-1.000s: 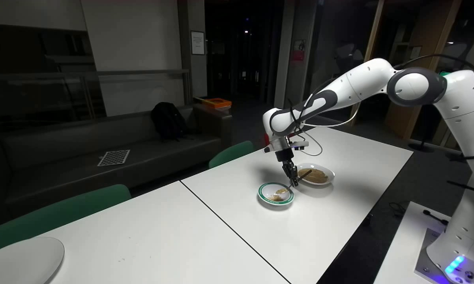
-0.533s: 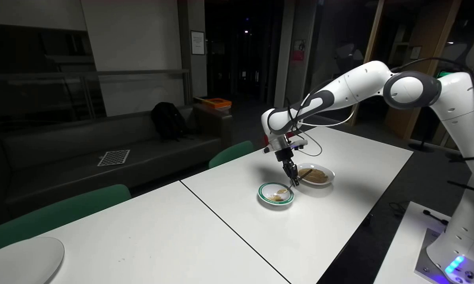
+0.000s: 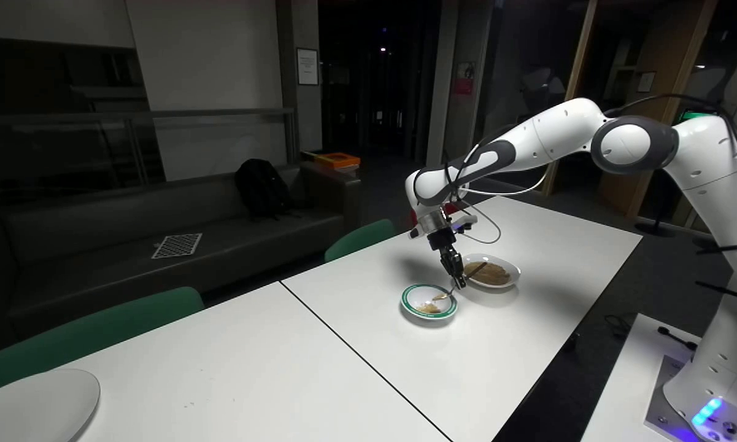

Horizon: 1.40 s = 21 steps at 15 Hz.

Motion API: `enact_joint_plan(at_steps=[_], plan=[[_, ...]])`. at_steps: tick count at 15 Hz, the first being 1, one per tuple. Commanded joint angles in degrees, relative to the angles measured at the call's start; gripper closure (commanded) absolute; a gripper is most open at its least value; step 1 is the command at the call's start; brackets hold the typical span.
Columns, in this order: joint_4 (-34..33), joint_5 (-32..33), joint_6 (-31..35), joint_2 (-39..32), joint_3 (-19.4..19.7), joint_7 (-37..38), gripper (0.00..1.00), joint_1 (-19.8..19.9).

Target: Scoop some contents from the white plate using the spoon and put it in the bowl.

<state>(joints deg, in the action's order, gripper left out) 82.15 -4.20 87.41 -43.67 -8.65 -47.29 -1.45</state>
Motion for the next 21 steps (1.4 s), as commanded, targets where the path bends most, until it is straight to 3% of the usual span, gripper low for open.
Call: enact_joint_plan(at_steps=[1,21], plan=[[-4.0,-1.8,-5.2,-1.9,-0.7,1.7,0.97,0.9],[-15.3,-7.0,-19.2,-9.3,-1.1,3.0,0.97,2.4]])
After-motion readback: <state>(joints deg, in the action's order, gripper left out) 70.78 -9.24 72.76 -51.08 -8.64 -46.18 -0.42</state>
